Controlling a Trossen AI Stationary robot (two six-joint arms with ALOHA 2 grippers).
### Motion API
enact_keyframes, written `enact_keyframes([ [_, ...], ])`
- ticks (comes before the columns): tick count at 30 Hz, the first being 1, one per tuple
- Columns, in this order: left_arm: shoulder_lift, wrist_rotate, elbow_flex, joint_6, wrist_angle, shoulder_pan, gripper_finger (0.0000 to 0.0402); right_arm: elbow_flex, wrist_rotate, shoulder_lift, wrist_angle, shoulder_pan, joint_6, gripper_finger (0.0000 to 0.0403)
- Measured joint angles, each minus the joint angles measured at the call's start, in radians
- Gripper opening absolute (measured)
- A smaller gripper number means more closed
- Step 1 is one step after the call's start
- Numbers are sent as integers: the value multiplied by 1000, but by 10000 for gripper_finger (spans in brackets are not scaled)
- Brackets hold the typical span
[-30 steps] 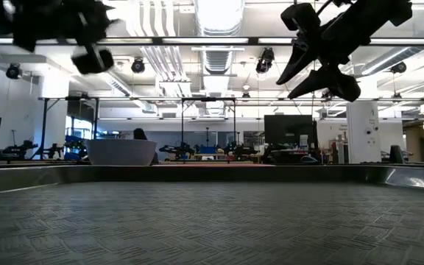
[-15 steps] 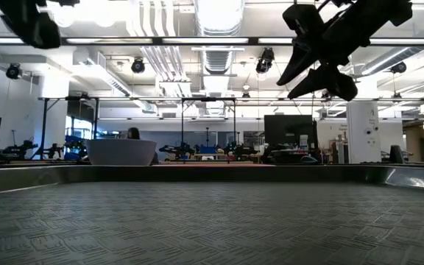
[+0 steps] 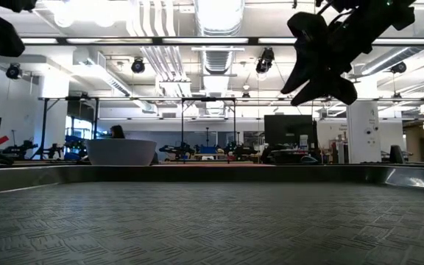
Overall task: Set up tray
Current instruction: Put the light purple cup on the black serving tray
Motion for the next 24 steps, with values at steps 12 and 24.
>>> enact_keyframes([
  [12, 36, 2, -18, -69, 112, -32, 265, -28, -1, 0, 0, -32, -19, 139],
  [24, 66, 56, -142, -70, 221, -38, 264, -37, -3, 0, 0, -36, -18, 139],
])
